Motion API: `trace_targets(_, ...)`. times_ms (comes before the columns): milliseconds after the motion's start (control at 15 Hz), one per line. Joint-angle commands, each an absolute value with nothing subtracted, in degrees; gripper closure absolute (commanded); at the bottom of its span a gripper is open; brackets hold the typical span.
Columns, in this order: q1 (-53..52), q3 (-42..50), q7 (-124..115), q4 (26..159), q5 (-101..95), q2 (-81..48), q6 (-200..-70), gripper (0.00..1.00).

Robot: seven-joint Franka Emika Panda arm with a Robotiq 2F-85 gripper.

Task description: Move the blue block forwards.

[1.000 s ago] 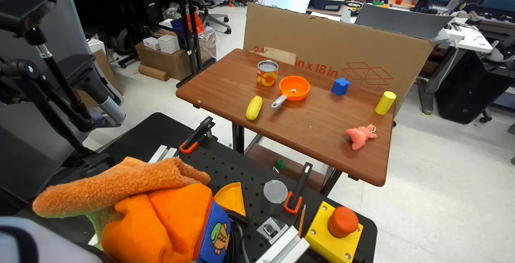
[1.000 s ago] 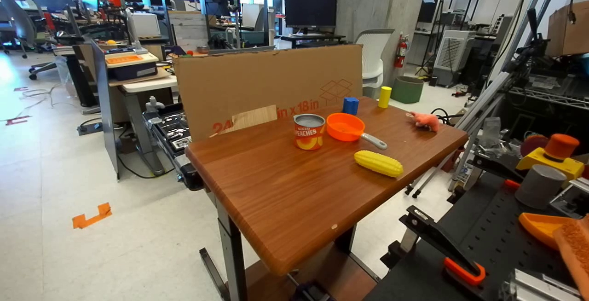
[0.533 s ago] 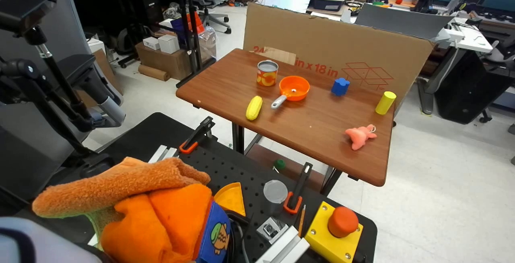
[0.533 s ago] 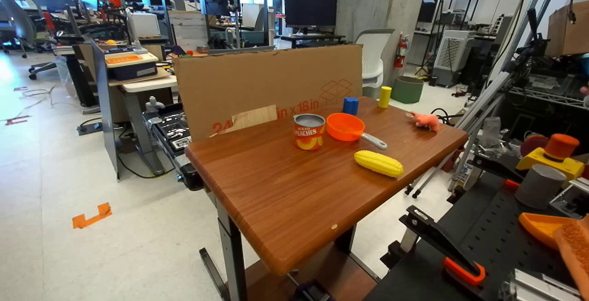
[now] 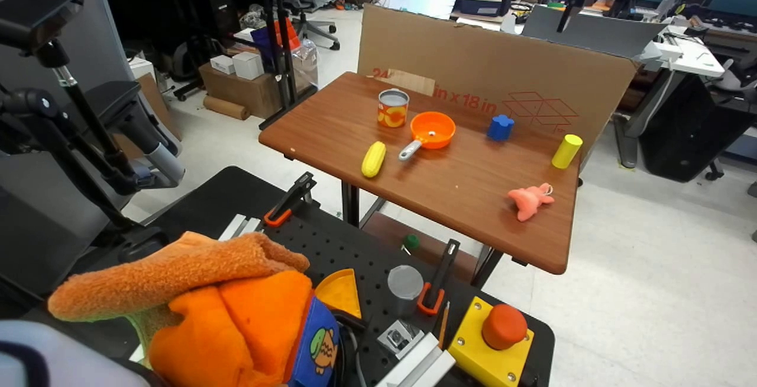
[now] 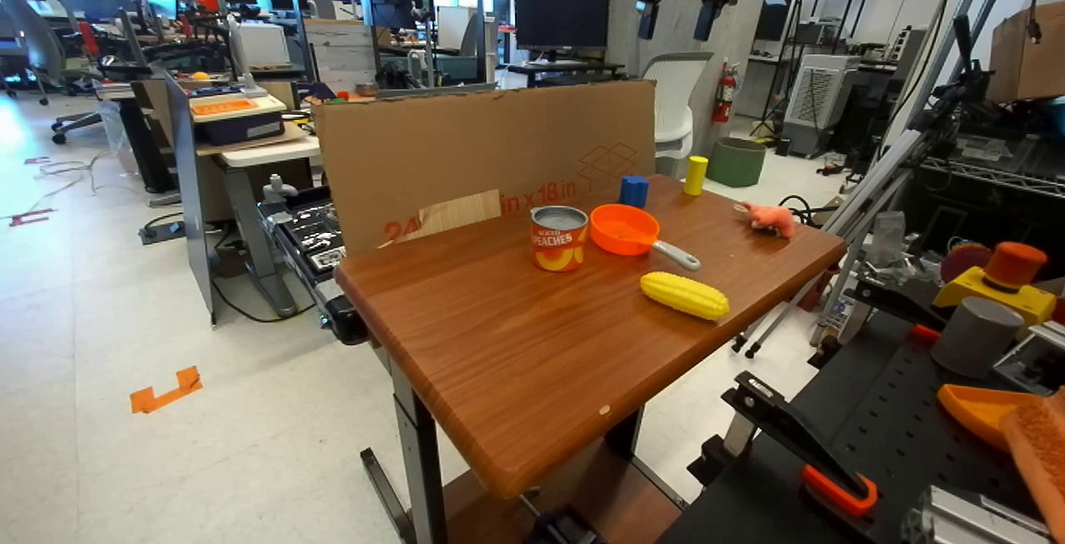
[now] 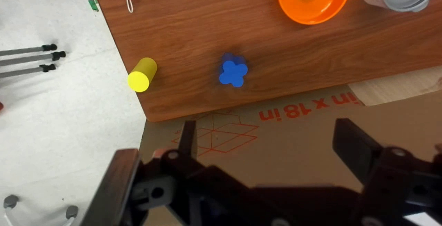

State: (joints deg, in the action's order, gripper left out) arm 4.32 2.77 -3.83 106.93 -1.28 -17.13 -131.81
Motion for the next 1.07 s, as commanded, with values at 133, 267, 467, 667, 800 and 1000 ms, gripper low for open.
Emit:
trace_targets(133, 5.28, 2.99, -2.90, 101.56, 1.60, -28.13, -132.68, 0.00)
trace_targets(267, 5.69, 2.42, -2.25, 100.47, 2.66, -31.53, -134.50, 0.00)
trace_targets(467, 6.32, 1.39, -2.67, 95.54, 5.80, -37.45, -139.47, 0.00)
trace_targets(667, 6.57, 0.86, -3.60, 90.10, 7.92, -42.00, -139.90, 0.00)
trace_targets(800, 6.29, 1.12, -4.45, 86.92, 8.20, -44.84, -138.86, 0.00)
trace_targets(1000, 5.63, 1.75, -6.41, 84.31, 7.75, -47.98, -137.34, 0.00)
